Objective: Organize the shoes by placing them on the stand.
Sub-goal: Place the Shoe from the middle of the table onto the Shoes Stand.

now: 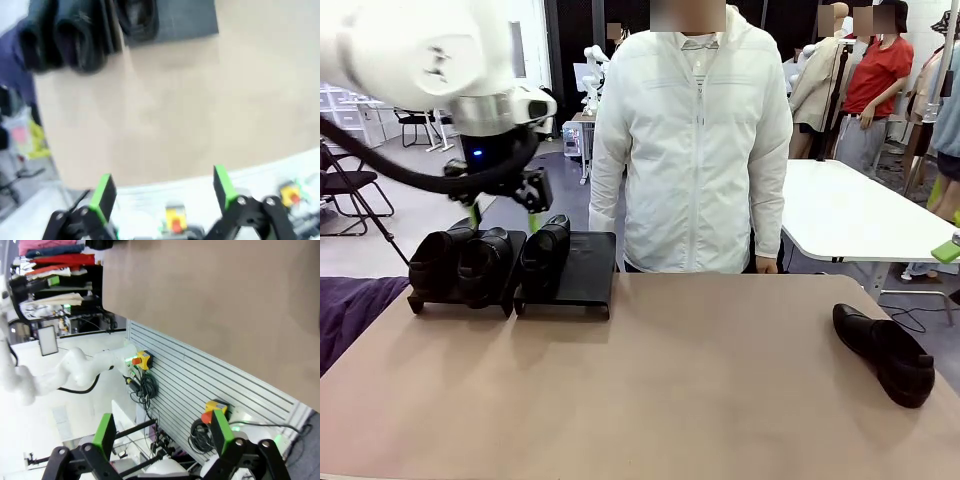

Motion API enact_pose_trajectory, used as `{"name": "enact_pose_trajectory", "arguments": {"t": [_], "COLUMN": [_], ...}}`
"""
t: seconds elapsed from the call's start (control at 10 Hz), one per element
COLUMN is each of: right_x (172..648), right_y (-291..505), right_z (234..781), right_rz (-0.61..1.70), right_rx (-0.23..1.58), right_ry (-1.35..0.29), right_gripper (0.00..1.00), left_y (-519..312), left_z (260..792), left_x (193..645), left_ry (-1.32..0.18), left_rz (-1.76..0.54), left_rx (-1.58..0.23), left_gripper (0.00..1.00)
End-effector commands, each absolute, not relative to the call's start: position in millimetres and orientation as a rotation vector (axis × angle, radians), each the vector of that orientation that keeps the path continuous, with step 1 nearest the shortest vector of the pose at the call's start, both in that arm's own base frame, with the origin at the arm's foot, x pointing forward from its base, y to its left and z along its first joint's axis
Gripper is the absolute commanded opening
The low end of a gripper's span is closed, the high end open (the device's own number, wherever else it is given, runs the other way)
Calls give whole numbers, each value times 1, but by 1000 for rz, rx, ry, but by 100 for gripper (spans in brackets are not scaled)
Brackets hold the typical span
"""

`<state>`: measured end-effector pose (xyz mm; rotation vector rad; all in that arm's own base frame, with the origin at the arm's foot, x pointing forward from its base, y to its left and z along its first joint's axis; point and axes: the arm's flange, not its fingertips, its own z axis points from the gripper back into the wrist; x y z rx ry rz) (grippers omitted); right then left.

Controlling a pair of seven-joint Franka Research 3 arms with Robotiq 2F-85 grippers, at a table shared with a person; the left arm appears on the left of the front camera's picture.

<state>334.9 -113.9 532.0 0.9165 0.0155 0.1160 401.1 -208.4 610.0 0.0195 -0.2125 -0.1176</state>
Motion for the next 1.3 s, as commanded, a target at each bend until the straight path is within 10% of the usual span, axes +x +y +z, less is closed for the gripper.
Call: {"name": "enact_pose_trajectory", "arguments": {"t": [0.0,0.5,0.6,0.7,1.2], "right_x": [334,334,334,334,334], "right_y": [-118,-118,-118,-118,-118], "right_z": [534,534,534,534,534], "right_rz": [143,143,143,143,143], "right_rx": [911,911,911,911,911], "right_ry": [9,9,9,9,9], "right_gripper": [100,100,100,100,100], "left_y": [-167,-59,-43,-58,-58], "left_z": [579,460,450,483,483], "left_x": [376,385,395,377,377], "left_ry": [-98,-408,-529,-262,-262], "left_rz": [-19,106,185,194,194], "left_rx": [-150,-789,-879,-622,-622], "left_gripper": [100,100,85,85,85]}}
